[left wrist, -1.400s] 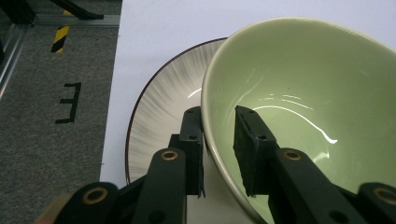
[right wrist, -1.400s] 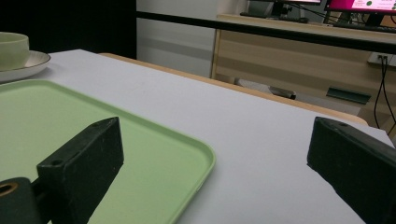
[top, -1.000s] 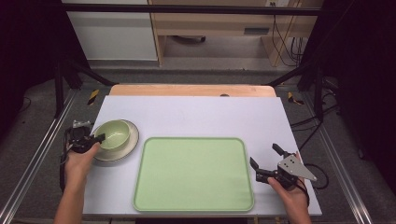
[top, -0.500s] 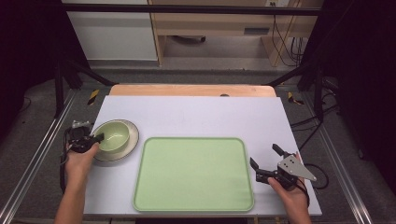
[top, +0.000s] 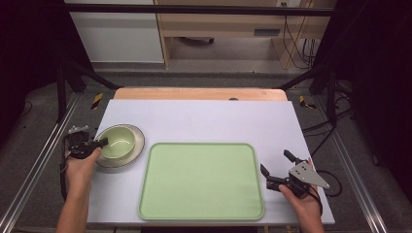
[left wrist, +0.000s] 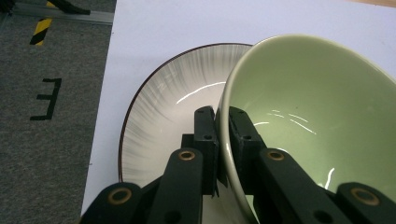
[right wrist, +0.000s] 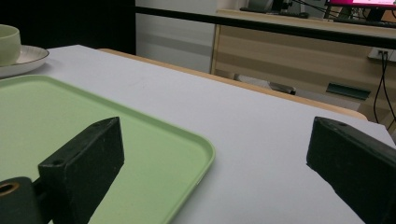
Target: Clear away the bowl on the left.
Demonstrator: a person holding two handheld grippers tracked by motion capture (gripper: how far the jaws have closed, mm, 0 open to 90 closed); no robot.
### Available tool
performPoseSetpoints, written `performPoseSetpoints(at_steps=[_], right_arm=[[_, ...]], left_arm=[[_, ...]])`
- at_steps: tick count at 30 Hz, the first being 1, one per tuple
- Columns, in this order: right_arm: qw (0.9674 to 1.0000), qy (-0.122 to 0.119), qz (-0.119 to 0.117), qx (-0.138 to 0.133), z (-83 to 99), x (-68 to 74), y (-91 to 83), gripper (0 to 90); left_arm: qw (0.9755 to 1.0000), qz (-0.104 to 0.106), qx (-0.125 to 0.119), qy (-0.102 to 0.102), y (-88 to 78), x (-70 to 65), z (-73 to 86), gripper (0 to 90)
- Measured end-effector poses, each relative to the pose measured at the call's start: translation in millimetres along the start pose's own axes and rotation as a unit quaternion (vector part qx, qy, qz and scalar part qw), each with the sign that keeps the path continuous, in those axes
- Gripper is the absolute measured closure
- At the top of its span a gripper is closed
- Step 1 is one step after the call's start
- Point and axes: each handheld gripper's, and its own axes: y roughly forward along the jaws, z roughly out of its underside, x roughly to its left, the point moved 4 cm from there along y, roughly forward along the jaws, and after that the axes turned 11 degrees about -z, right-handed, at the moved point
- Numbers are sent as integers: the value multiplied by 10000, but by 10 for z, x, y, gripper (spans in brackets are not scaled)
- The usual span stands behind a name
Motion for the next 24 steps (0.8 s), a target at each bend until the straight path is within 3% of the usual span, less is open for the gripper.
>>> performPoseSetpoints(at_steps=[9, 12, 18, 21, 24], right_arm=[[10000, -21, -6, 31, 2, 2, 1, 44], [10000, -25, -7, 29, 4, -1, 1, 44], [10000, -34, -5, 34, 6, -2, 1, 44], [10000, -24, -9, 38, 6, 1, 3, 44], [10000, -25, -17, 40, 7, 2, 4, 44]], left_arm=[[9999, -17, -90, -65, -37, 17, -17, 832], [9997, 71, -153, -172, -60, 26, -33, 832], [9993, 133, -288, -175, -134, -8, -89, 831], [9983, 350, -379, -272, -190, -60, -134, 832], [9983, 364, -425, -179, -234, -116, -170, 832]])
